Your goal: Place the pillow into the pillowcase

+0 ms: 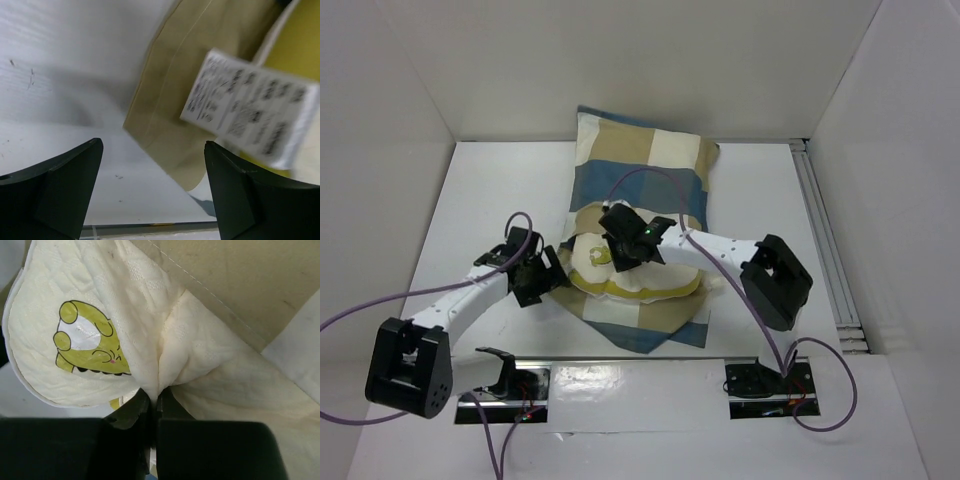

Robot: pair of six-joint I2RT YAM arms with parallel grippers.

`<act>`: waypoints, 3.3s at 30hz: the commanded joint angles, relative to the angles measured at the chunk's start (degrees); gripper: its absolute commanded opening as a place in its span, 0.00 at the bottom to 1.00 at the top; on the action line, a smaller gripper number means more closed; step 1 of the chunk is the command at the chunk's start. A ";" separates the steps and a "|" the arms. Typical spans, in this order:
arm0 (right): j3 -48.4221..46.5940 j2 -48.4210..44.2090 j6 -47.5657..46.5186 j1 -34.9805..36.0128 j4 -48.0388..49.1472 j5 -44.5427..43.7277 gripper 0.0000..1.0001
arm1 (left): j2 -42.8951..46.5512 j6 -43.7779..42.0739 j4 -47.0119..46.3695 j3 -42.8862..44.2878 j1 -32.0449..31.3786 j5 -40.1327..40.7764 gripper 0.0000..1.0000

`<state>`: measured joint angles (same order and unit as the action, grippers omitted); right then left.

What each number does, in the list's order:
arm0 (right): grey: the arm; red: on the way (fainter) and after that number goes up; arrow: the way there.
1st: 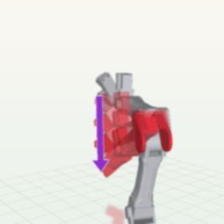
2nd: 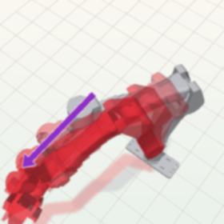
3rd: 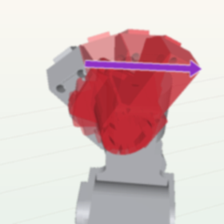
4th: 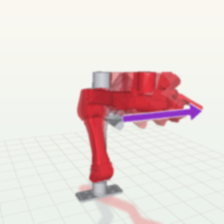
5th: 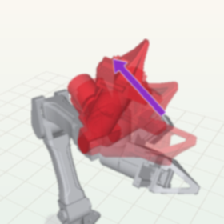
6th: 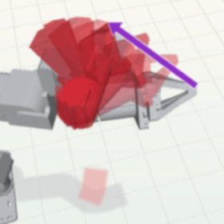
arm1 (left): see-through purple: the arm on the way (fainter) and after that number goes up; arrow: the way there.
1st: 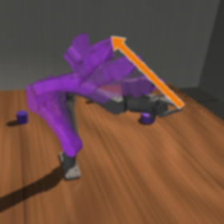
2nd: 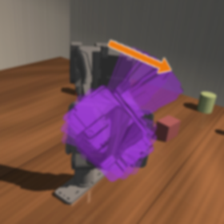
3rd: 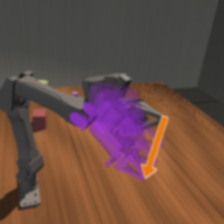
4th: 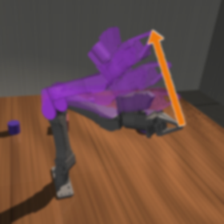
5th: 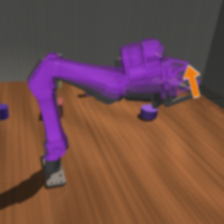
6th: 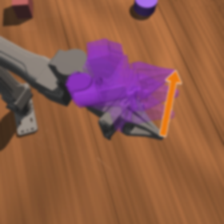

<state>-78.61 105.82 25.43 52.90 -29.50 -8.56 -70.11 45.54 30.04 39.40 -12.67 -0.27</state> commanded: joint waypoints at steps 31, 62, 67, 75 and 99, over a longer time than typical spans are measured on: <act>-11.02 -4.15 -8.04 -11.68 1.80 8.64 0.00 | 31.68 12.72 -4.92 1.40 -3.68 -31.63 0.00; -0.77 -8.92 -2.76 -11.42 5.24 8.82 0.73 | 23.82 -8.17 11.59 23.16 -5.44 -31.04 0.76; 10.30 -23.18 2.16 -11.42 3.13 5.66 0.93 | 13.61 -19.15 15.66 27.48 -5.97 -15.39 0.85; 31.39 -38.32 13.76 -15.81 2.32 4.76 0.90 | -5.09 -22.25 11.89 33.45 -16.93 1.81 0.87; 48.30 -28.58 30.81 -17.32 31.08 18.31 0.88 | -44.42 -23.15 19.61 55.51 -30.15 30.77 0.00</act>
<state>-29.80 74.85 53.69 34.52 -3.86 9.15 -113.80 20.03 47.00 90.76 -47.81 30.17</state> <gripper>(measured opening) 0.878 0.245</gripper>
